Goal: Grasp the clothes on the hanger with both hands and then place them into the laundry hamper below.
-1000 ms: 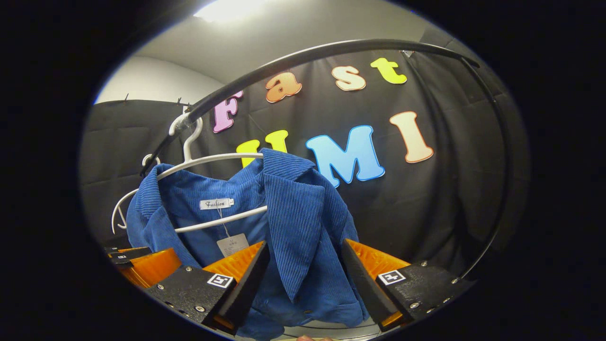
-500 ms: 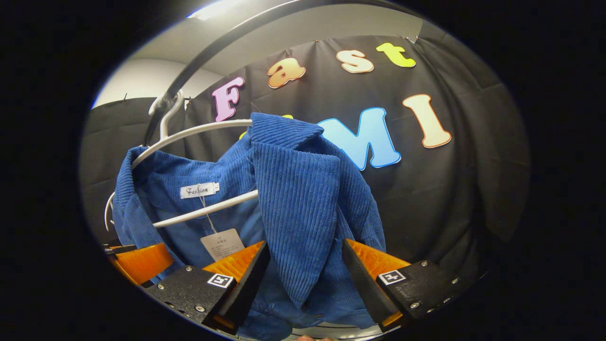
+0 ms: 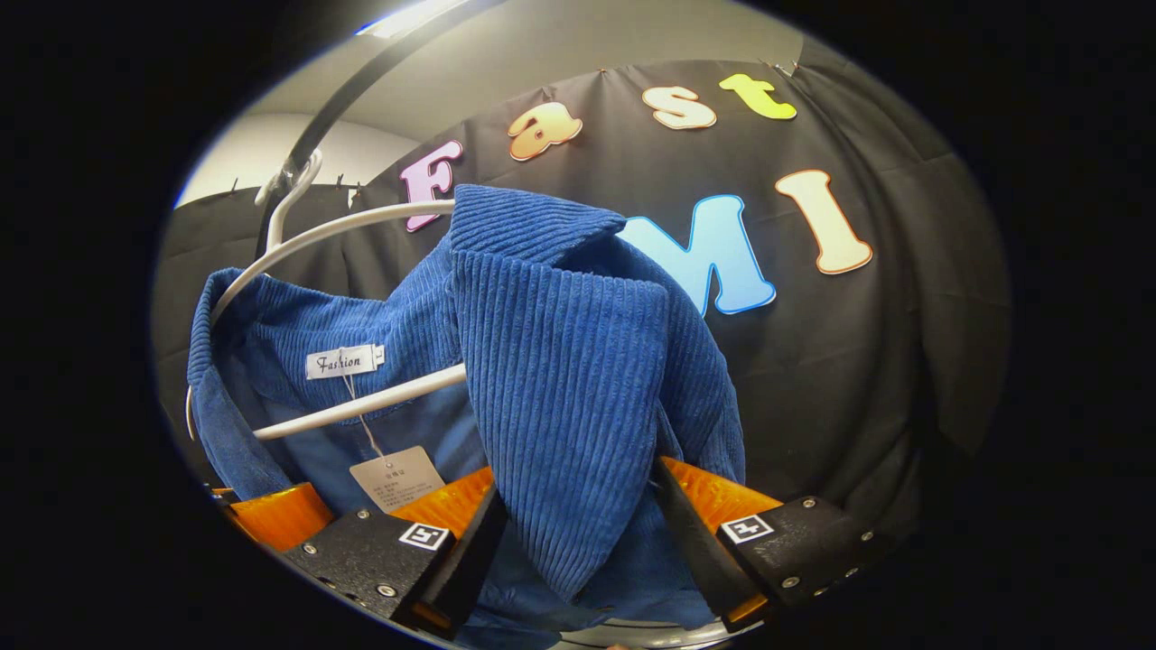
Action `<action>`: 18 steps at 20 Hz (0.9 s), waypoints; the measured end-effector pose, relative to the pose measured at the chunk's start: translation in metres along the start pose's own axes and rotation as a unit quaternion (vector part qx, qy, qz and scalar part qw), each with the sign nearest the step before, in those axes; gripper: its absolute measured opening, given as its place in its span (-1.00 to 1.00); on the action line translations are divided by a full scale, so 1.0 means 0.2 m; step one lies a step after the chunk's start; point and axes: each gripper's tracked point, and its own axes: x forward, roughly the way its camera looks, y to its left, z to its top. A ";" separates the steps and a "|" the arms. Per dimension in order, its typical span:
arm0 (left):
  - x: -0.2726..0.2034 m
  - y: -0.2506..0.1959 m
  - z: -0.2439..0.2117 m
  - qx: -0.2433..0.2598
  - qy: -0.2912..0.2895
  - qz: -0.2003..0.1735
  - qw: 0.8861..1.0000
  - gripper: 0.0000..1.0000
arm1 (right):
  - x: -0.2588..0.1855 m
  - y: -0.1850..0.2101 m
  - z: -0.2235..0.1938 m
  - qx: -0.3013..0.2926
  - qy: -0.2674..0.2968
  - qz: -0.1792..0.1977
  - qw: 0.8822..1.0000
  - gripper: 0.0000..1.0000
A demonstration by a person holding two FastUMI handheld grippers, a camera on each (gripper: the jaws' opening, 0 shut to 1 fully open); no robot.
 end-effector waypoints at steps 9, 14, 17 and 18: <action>0.02 0.07 0.02 -0.013 -0.012 -0.040 0.999 -0.85 | -0.04 -0.11 0.10 0.042 -0.015 -0.025 0.999 -0.94; -0.04 0.12 0.07 -0.026 -0.014 -0.075 0.997 -0.96 | -0.09 -0.22 0.13 0.045 -0.012 -0.045 0.998 -0.99; -0.15 0.20 0.16 -0.036 -0.032 -0.085 0.995 -0.96 | -0.12 -0.25 0.15 0.047 -0.016 -0.055 0.997 -1.00; -0.17 0.21 0.19 -0.035 -0.035 -0.087 0.995 -0.99 | -0.13 -0.27 0.17 0.045 -0.023 -0.061 0.997 -0.98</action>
